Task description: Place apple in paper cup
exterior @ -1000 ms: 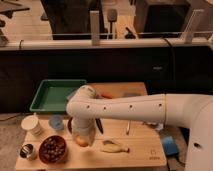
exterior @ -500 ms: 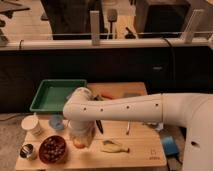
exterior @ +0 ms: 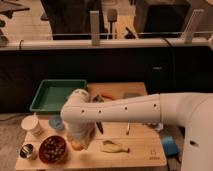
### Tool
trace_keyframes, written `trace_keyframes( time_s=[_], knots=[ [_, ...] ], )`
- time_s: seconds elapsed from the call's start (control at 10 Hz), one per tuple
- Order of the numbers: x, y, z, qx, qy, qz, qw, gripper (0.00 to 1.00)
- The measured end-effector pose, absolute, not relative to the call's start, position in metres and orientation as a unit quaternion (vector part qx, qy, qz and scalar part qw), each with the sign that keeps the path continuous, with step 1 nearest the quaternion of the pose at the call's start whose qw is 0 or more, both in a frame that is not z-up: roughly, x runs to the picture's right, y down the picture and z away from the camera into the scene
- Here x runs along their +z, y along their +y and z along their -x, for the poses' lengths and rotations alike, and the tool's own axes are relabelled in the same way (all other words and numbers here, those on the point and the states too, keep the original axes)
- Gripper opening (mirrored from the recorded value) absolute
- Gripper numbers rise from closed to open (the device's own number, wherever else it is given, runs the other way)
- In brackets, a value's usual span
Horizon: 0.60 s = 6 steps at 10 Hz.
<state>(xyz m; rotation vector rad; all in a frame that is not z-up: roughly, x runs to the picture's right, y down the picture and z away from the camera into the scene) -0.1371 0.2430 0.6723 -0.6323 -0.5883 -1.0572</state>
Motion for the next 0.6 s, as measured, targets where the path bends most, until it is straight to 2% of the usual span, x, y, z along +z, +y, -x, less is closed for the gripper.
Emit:
trace_keyframes(
  time_s=[0.1,0.3,0.6],
  knots=[
    [0.672,0.243,0.139,-0.488,-0.271,0.289,0.777,0.05],
    [0.672,0.224,0.156,-0.480,-0.278,0.249,0.794,0.00],
    [0.681,0.165,0.204,-0.488,-0.298,0.170,0.803,0.00]
  ],
)
